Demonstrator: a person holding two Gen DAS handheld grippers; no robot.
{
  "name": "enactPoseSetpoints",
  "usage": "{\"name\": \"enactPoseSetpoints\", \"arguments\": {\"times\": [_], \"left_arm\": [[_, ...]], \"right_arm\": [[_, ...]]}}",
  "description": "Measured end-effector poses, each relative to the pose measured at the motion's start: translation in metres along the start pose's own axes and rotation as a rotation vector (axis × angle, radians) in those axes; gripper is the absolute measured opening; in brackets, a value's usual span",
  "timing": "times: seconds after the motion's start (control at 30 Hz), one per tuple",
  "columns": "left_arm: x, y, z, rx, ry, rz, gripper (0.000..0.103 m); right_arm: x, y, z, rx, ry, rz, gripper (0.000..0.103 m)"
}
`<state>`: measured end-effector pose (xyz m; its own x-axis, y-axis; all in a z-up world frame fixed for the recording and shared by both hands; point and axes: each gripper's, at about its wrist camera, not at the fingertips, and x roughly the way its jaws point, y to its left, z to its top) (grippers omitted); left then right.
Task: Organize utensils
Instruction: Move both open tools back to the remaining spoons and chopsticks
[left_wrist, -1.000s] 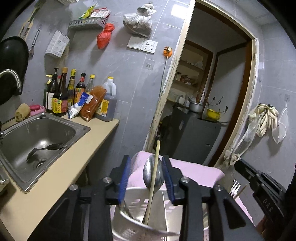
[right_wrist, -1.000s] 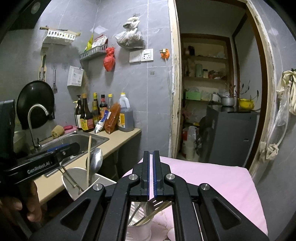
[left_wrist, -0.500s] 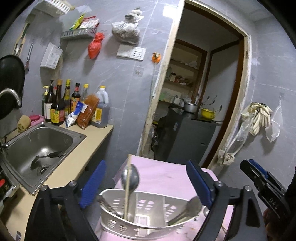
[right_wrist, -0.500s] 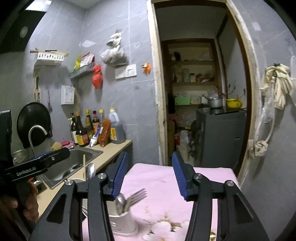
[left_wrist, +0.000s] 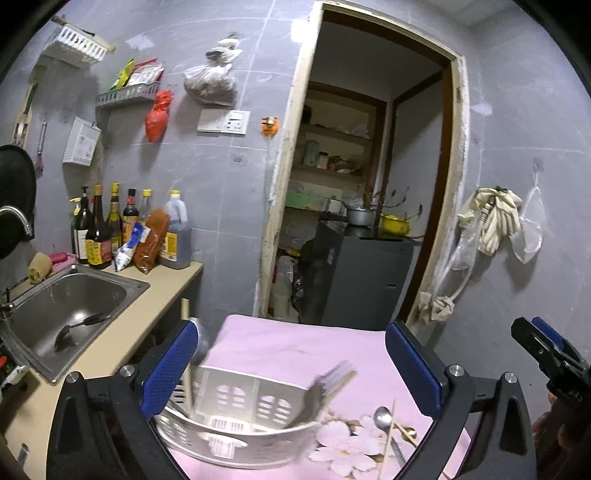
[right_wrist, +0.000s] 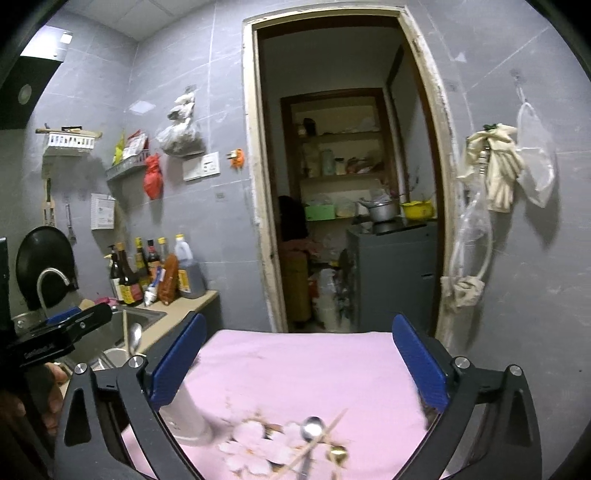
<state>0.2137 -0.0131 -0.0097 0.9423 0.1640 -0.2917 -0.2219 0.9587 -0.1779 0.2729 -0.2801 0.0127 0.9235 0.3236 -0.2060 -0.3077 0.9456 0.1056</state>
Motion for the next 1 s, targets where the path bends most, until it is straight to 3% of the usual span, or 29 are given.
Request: {"name": "enactPoseSetpoints", "arguments": {"times": [0.5,0.9,1.0], "left_arm": [[0.029,-0.078,-0.065,0.047,0.132,-0.094,0.102],[0.073,-0.095,-0.109,0.086,0.302,-0.108,0.102],[0.082,-0.095,-0.119,0.084,0.332,-0.111,0.102]], "right_arm": [[0.003,-0.078,-0.027,0.021,0.081,-0.154,0.1],[0.036,-0.121,-0.083,0.108,0.244,-0.151,0.099],[0.047,-0.124,-0.099,0.113,0.295,-0.122,0.092]]}}
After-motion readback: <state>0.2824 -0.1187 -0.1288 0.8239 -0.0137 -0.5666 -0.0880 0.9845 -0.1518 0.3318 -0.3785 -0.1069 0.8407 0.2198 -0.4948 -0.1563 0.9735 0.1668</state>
